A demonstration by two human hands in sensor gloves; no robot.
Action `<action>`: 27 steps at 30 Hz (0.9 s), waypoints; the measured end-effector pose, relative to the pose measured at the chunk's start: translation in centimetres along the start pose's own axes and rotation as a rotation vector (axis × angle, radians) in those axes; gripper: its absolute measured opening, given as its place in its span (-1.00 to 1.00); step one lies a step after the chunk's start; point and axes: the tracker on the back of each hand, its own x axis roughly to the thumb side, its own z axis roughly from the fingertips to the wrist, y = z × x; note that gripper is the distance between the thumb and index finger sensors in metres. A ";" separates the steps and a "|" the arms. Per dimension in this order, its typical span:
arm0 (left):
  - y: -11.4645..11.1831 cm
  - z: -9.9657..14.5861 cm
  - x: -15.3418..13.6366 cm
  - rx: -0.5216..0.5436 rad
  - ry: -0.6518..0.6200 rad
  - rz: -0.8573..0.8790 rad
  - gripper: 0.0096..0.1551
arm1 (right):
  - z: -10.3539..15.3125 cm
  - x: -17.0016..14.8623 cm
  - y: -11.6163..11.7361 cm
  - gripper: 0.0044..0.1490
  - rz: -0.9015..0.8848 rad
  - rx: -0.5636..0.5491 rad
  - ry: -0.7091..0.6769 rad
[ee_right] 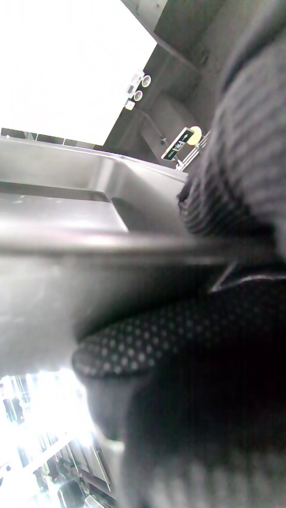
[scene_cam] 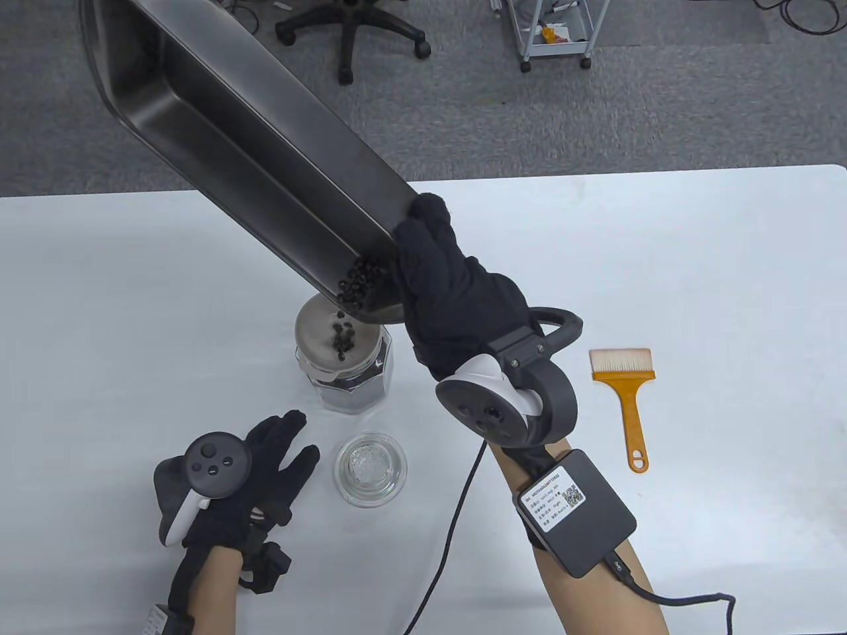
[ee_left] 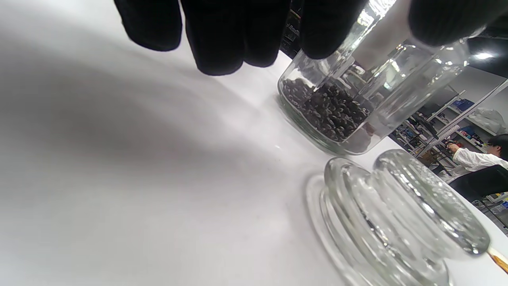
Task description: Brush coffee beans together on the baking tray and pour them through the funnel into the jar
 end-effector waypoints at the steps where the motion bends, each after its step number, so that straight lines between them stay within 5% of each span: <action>1: 0.0 0.0 0.0 0.000 0.000 0.001 -0.15 | 0.0 0.0 0.0 -0.55 -0.001 -0.002 -0.001; 27: 0.1 0.0 0.0 0.006 -0.005 0.012 -0.15 | 0.0 0.4 -0.5 -0.55 -0.017 -0.030 -0.067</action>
